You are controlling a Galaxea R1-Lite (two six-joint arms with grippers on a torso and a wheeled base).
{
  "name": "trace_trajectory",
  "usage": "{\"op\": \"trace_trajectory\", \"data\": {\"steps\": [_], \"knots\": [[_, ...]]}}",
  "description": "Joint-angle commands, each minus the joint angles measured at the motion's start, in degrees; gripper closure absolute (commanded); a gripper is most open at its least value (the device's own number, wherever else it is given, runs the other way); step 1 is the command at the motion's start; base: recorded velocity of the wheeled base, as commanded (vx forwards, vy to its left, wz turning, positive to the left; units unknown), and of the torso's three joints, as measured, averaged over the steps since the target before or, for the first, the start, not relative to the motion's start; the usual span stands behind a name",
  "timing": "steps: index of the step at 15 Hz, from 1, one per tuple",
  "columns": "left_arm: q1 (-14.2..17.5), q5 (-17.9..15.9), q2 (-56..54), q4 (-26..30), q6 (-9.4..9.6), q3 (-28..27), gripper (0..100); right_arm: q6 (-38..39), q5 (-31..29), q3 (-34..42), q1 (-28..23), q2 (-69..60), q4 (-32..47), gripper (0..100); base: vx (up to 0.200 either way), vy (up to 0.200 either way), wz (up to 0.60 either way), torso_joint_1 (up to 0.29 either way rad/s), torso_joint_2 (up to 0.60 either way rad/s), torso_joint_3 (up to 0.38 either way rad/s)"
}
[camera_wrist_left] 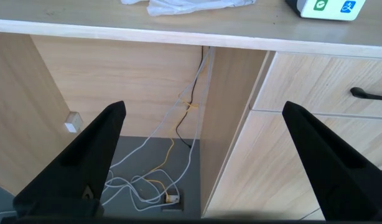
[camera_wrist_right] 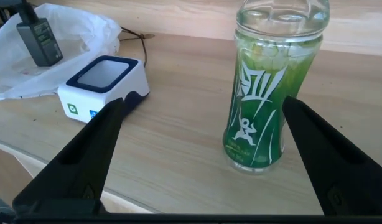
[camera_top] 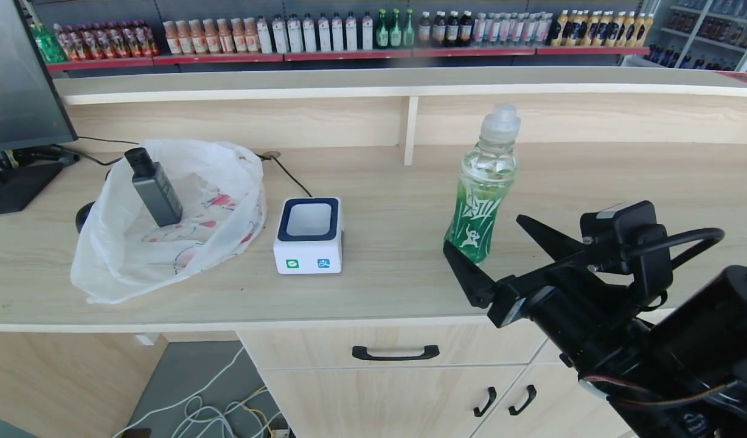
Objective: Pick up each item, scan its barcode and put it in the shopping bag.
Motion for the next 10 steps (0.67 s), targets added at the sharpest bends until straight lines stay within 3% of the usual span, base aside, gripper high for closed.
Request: {"op": "trace_trajectory", "data": {"steps": [1, 4, 10], "knots": [[0.0, 0.0, 0.0, 0.0, 0.0, 0.0, 0, -1.1, -1.0, -0.8, 0.1, 0.6, 0.1, 0, 0.0, 0.0, 0.0, 0.0, 0.0, 0.0], [0.0, 0.0, 0.0, 0.0, 0.0, 0.0, 0, -1.5, -4.6, -3.1, 0.1, 3.2, 0.1, 0, 0.0, 0.0, 0.0, 0.0, 0.0, 0.0], [0.0, 0.0, 0.0, 0.0, 0.0, 0.0, 0, -1.4, -4.5, -9.7, -3.8, 9.5, 0.2, 0, 0.0, 0.0, 0.0, 0.0, 0.0, 0.0]]}}
